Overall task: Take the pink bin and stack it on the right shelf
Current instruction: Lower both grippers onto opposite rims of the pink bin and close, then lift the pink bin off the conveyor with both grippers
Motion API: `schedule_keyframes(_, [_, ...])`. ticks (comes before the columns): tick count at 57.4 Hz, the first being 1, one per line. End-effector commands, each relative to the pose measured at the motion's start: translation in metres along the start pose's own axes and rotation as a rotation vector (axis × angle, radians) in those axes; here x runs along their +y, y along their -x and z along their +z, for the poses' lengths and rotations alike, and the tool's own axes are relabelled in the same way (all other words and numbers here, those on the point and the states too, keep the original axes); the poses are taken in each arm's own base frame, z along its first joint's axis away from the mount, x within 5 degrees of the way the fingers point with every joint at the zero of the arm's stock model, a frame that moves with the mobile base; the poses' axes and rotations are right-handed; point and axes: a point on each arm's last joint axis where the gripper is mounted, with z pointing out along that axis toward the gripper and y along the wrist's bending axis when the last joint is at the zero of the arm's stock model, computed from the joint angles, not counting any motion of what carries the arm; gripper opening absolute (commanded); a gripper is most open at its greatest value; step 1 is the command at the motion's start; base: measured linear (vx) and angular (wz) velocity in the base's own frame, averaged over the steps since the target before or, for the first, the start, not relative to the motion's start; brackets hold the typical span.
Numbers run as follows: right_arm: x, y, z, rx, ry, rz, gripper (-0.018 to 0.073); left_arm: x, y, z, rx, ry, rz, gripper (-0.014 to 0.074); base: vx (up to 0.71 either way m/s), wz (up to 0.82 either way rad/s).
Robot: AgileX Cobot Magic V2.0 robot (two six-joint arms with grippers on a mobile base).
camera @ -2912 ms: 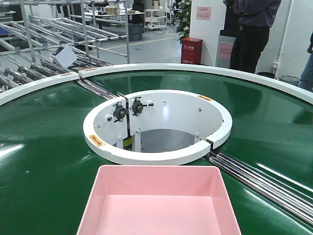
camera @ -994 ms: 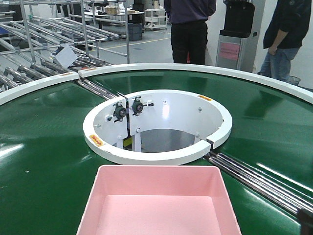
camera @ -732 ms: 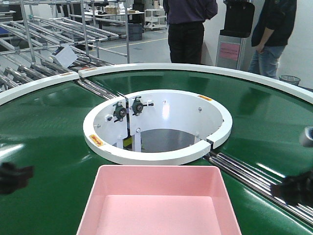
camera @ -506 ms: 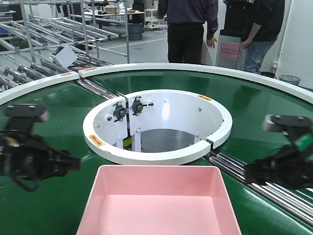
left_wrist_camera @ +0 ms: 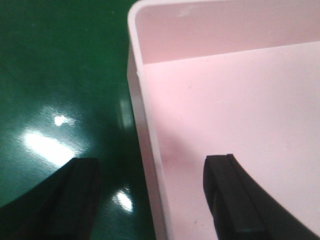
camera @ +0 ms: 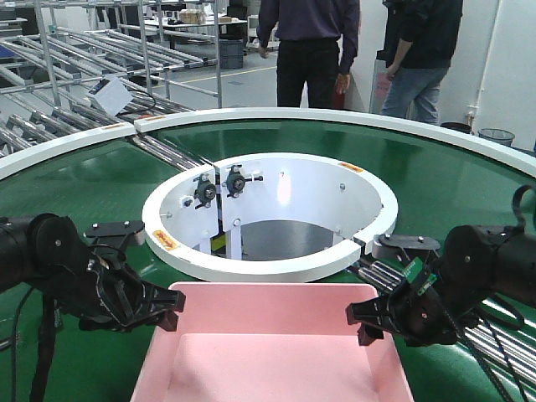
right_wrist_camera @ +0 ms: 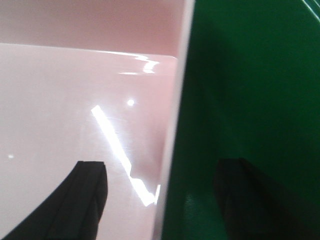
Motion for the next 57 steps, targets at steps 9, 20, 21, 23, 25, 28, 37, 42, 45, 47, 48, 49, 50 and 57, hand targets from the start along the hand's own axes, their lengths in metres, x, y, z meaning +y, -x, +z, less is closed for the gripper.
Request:
schedule_keyframes(9, [0.001,0.014,-0.012,-0.093,0.002,-0.005,0.0496,-0.007,0.011,-0.004,-0.06,-0.038,-0.009,0.0553,0.0,0.0])
schedule_keyframes(20, [0.001,0.013,-0.001,-0.067,0.0,-0.001,0.0423,-0.005,0.01,0.004,-0.037,-0.036,-0.014,0.0545,0.0,0.0])
schedule_keyframes(21, [0.001,0.013,-0.001,-0.069,0.0,-0.001,0.0412,-0.005,0.009,0.005,-0.035,-0.035,-0.015,0.0542,0.0,0.0])
schedule_keyframes(23, [0.001,0.013,-0.001,-0.07,0.002,0.001,0.0385,-0.005,0.009,0.006,-0.034,-0.035,-0.015,0.0533,0.0,0.0])
schedule_keyframes(25, [0.001,0.013,-0.001,-0.074,0.005,0.004,0.0353,-0.005,0.009,0.007,-0.031,-0.035,-0.016,0.0523,0.0,0.0])
schedule_keyframes(28, [0.001,0.013,-0.001,-0.076,0.009,0.008,0.0307,-0.005,0.008,0.009,-0.023,-0.037,-0.02,0.0503,0.0,0.0])
schedule_keyframes(37, [0.002,0.013,-0.001,-0.077,0.015,0.015,0.0121,-0.005,0.008,0.012,-0.016,-0.046,-0.032,0.0391,0.0,0.0])
schedule_keyframes(42, [0.002,0.013,-0.001,-0.077,0.016,0.016,0.0005,-0.004,0.007,0.014,-0.01,-0.044,-0.033,0.0294,0.0,0.0])
schedule_keyframes(45, [0.002,0.013,-0.002,-0.075,0.017,0.016,-0.0015,-0.004,0.007,0.015,-0.007,-0.045,-0.034,0.0227,0.0,0.0])
schedule_keyframes(47, [0.002,0.013,-0.002,-0.07,0.019,0.017,-0.0014,-0.004,0.007,0.015,-0.007,-0.045,-0.034,0.0185,0.0,0.0])
schedule_keyframes(48, [0.003,0.013,-0.003,-0.07,0.02,0.018,-0.0014,-0.004,0.007,0.015,-0.009,-0.045,-0.034,0.0165,0.0,0.0])
schedule_keyframes(49, [0.003,0.013,-0.004,-0.067,0.023,0.02,-0.0014,-0.004,0.008,0.014,-0.013,-0.045,-0.029,0.0132,0.0,0.0])
schedule_keyframes(50, [0.003,0.013,-0.005,-0.067,0.026,0.023,-0.0013,-0.004,0.008,0.013,-0.014,-0.045,-0.024,0.0111,0.0,0.0])
schedule_keyframes(57, [0.006,0.013,-0.019,-0.083,0.044,0.035,-0.001,-0.007,0.009,0.001,-0.037,-0.05,0.028,-0.0011,0.0,0.0])
